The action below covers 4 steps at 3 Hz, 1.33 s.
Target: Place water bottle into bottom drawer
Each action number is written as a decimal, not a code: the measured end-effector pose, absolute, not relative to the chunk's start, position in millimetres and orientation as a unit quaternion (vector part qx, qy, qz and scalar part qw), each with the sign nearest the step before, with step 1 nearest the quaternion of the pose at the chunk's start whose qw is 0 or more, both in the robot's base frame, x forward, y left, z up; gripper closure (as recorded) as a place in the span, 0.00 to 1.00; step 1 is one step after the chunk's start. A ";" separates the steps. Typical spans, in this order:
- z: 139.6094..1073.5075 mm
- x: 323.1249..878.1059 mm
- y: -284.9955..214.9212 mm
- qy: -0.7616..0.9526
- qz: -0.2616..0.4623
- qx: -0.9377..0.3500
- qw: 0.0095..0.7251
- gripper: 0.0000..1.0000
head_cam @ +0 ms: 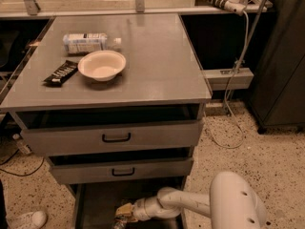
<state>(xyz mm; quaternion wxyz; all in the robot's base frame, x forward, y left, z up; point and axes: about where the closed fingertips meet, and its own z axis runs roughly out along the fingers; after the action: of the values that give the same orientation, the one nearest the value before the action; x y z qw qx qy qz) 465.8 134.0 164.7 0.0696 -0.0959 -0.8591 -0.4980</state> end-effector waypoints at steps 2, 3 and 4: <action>154.8 471.2 135.0 -0.851 -0.512 -0.100 0.063 1.00; 139.2 460.4 129.9 -0.848 -0.509 -0.116 0.091 1.00; 139.0 460.1 129.8 -0.848 -0.509 -0.116 0.092 0.81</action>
Offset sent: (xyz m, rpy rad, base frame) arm 0.0125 -0.0032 -0.0136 0.0425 -0.0206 -0.0289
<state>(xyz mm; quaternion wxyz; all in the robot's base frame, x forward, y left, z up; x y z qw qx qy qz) 460.1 129.8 139.0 0.0919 -0.1158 -0.8482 -0.5087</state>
